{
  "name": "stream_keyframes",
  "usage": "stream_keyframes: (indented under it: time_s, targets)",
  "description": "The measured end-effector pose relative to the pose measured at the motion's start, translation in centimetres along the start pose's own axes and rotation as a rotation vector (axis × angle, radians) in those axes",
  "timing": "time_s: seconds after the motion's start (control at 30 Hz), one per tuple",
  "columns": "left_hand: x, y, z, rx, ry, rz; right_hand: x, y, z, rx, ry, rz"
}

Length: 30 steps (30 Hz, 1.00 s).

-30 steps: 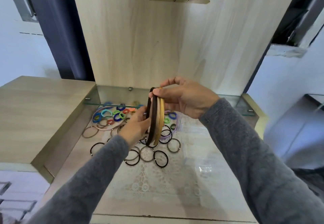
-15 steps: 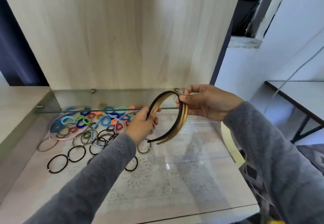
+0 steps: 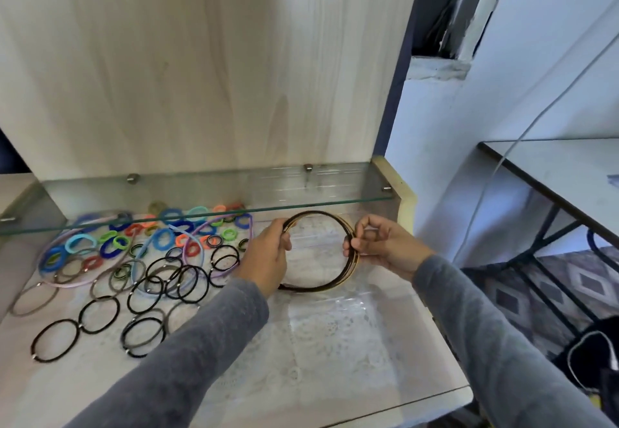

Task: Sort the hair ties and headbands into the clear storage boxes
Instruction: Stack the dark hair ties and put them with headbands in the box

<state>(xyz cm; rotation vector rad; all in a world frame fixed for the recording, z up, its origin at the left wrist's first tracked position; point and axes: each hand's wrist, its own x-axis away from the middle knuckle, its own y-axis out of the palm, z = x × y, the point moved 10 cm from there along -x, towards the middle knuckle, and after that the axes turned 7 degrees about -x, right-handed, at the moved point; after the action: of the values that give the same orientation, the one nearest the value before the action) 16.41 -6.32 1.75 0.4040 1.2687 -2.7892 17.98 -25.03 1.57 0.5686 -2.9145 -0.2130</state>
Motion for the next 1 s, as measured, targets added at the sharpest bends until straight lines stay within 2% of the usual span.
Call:
stream_keyframes:
  time_s: [0.27,0.5,0.67,0.8,1.0]
  targets:
    - [-0.7,1.8,0.1,-0.170,0.059,-0.070,-0.2,-1.9,2.2,0.131,0.073,0.070]
    - [-0.7,0.8,-0.4,-0.070,-0.020,0.009,-0.1,-2.6,3.1,0.390,0.216,0.141]
    - [-1.0,1.5,-1.0,-0.048,-0.118,-0.092,0.3,-3.3,3.5,0.560,0.288,0.218]
    - [-1.4,2.0,-0.8,-0.139,-0.114,-0.188,0.3,-3.3,3.4,0.625,0.304,0.265]
    - [-1.7,2.8,-1.0,-0.154,-0.155,-0.291,0.0,-3.5,2.9,0.877,0.284,0.335]
